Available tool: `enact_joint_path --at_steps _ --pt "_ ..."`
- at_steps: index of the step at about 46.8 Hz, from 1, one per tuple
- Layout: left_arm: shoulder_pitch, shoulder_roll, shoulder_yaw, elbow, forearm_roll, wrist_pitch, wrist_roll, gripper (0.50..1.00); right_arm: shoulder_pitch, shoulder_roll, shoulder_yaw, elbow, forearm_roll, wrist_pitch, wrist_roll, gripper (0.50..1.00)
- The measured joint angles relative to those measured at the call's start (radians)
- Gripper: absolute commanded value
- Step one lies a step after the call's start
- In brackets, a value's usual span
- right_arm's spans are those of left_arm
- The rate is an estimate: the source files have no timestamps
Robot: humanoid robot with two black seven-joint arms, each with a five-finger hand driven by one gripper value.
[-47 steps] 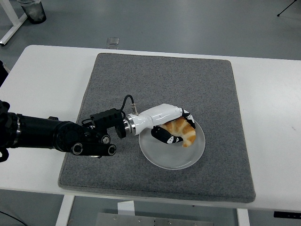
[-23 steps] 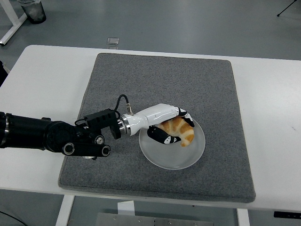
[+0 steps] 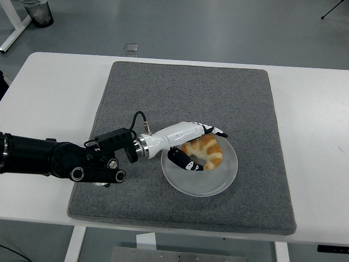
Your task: Place the bread on the plate
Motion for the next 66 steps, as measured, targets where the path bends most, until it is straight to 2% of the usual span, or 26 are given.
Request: enact_joint_path --at_steps 12,16,19,26,31,38,45,59,66 --pt "-0.016 0.046 -0.091 -0.025 -0.005 -0.018 0.002 0.986 0.0 0.0 0.0 0.0 0.0 0.0 0.0 0.952" --pt "-0.021 0.062 -0.138 -0.022 -0.023 -0.042 0.002 0.986 0.0 0.0 0.0 0.0 0.0 0.0 0.0 0.952" --pt "-0.027 0.074 -0.179 -0.017 -0.051 -0.085 0.004 0.986 0.0 0.0 0.0 0.0 0.0 0.0 0.0 0.952" --pt "-0.028 0.095 -0.326 0.03 -0.219 -0.255 0.011 0.986 0.0 0.0 0.0 0.0 0.0 -0.001 0.0 0.952" --pt "-0.029 0.096 -0.439 0.122 -0.313 -0.396 0.013 0.984 0.0 0.0 0.0 0.0 0.0 -0.001 0.0 0.952" --pt "-0.019 0.094 -0.572 0.257 -0.345 -0.54 0.014 0.984 0.0 0.0 0.0 0.0 0.0 -0.001 0.0 0.954" --pt "-0.014 0.082 -0.648 0.398 -0.389 -0.628 0.016 0.984 0.0 0.0 0.0 -0.001 0.0 -0.001 0.0 0.952" --pt "-0.02 0.015 -0.651 0.675 -0.607 -0.746 0.035 0.984 0.0 0.0 0.0 0.0 0.0 -0.001 0.0 0.952" --pt "-0.02 -0.006 -0.652 0.772 -0.741 -0.817 0.045 0.984 0.0 0.0 0.0 0.0 0.0 -0.001 0.0 0.952"
